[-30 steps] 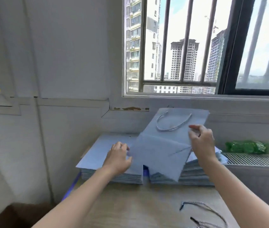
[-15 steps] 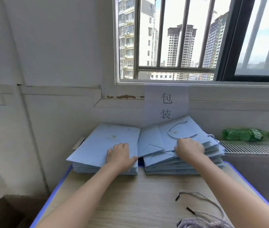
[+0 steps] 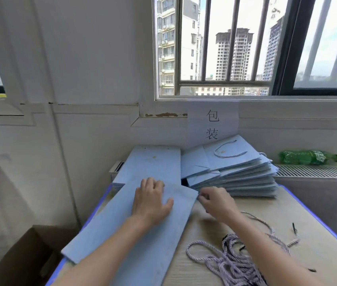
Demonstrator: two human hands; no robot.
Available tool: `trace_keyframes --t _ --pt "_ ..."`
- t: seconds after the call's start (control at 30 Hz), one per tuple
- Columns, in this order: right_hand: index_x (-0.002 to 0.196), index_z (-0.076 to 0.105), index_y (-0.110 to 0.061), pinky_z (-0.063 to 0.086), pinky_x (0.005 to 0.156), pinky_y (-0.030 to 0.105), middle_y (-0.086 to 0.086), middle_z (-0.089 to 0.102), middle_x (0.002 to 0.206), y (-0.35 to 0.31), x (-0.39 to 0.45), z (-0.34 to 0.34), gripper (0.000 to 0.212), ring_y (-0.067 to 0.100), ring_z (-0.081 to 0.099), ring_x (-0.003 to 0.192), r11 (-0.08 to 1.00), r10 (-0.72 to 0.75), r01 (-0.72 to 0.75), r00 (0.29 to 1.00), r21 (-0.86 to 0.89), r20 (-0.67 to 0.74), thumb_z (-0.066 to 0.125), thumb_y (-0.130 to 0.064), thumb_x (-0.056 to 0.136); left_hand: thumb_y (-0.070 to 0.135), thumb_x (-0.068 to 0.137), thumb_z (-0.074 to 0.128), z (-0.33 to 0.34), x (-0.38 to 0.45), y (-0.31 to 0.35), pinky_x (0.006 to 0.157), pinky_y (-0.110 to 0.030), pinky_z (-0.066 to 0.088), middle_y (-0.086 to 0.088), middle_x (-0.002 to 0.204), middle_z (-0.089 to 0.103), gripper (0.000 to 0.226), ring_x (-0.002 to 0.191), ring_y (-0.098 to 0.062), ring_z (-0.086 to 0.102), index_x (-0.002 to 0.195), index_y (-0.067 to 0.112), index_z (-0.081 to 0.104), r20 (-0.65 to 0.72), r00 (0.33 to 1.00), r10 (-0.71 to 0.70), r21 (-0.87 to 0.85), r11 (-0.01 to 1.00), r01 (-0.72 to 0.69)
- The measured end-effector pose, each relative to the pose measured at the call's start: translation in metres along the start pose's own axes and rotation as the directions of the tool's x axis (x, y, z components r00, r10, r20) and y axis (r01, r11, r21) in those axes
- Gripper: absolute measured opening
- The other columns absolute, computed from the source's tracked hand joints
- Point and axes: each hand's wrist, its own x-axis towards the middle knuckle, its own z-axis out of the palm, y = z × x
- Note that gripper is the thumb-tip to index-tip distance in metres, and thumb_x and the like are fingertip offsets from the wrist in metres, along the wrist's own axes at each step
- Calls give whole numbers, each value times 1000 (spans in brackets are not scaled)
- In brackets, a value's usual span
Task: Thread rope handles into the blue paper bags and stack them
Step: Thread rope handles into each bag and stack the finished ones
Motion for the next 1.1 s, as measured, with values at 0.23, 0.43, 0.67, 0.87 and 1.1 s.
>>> trace_keyframes --t 0.23,0.43,0.67,0.87,1.1 --pt "81 70 -13 45 60 27 2 67 72 17 -5 8 17 15 60 66 987 -45 30 995 159 92 55 -16 87 83 58 5 12 -33 3 114 -30 8 -3 156 15 110 142 -18 11 147 21 25 117 993 13 -15 1000 -11" --pt "75 71 -5 41 46 19 3 64 58 12 -21 -16 21 11 54 47 897 -34 -61 978 438 207 53 -5 83 91 55 22 0 -55 21 119 -42 -3 -12 159 -10 123 147 -24 -10 151 14 9 341 939 53 16 998 -62" --pt "68 67 -11 44 53 27 2 63 62 23 -21 -33 21 18 54 56 998 35 -37 999 55 36 52 -16 82 71 77 53 -3 -61 26 118 -38 9 -2 157 12 82 146 -19 2 136 18 34 462 855 236 -65 970 -233" --pt "85 59 -21 51 73 32 -4 60 87 42 -21 -36 8 16 59 79 958 124 -71 976 -278 181 54 -16 82 55 75 72 -13 -65 19 111 -16 9 13 158 12 77 143 0 7 138 27 40 485 776 403 -264 913 -309" --pt "83 58 -18 42 65 22 -4 62 88 29 -20 -22 7 12 55 76 984 -74 104 977 -147 199 61 -19 89 42 64 65 -32 -70 -24 104 -14 16 37 141 25 62 130 16 17 123 40 47 603 684 411 -449 883 -135"
